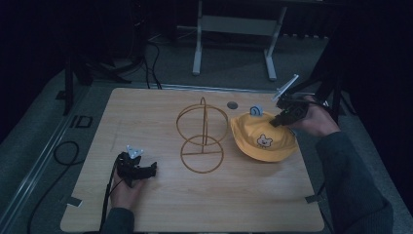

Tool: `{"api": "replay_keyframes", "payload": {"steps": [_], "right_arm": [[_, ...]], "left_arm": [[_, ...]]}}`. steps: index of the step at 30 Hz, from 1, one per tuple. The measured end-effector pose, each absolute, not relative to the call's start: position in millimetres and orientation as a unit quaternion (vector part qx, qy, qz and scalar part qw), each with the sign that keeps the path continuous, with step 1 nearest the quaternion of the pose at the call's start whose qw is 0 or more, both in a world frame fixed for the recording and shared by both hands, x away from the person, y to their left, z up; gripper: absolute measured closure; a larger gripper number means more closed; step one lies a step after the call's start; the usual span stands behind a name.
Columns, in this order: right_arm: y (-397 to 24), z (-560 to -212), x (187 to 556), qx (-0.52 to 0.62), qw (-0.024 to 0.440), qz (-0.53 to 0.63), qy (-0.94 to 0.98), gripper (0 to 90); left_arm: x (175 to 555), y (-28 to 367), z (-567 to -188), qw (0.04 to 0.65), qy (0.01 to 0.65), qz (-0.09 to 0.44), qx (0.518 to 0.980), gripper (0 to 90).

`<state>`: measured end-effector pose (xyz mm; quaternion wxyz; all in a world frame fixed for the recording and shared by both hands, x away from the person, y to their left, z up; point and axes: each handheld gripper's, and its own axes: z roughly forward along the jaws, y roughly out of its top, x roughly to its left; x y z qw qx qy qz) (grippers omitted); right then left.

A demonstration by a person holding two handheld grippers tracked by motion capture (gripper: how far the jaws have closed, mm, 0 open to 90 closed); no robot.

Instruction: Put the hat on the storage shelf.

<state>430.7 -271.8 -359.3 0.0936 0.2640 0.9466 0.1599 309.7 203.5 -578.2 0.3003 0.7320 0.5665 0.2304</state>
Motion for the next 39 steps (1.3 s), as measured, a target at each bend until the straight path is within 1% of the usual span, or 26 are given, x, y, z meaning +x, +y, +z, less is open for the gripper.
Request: {"api": "replay_keyframes", "payload": {"steps": [16,24,39], "right_arm": [[-275.5,-346.6,423.0,0.257,0.108,0.174,0.944,83.0],[-285.3,-335.1,418.8,0.254,0.114,0.189,0.942,83.0],[-286.9,-319.0,414.8,0.241,0.12,0.201,0.942,83.1]], "left_arm": [[309.5,203.2,-578.2,0.3,0.566,0.23,0.732,9.1],[309.5,203.0,-578.3,0.301,0.567,0.23,0.732,9.1],[309.5,203.0,-578.3,0.302,0.566,0.231,0.731,9.1]]}}
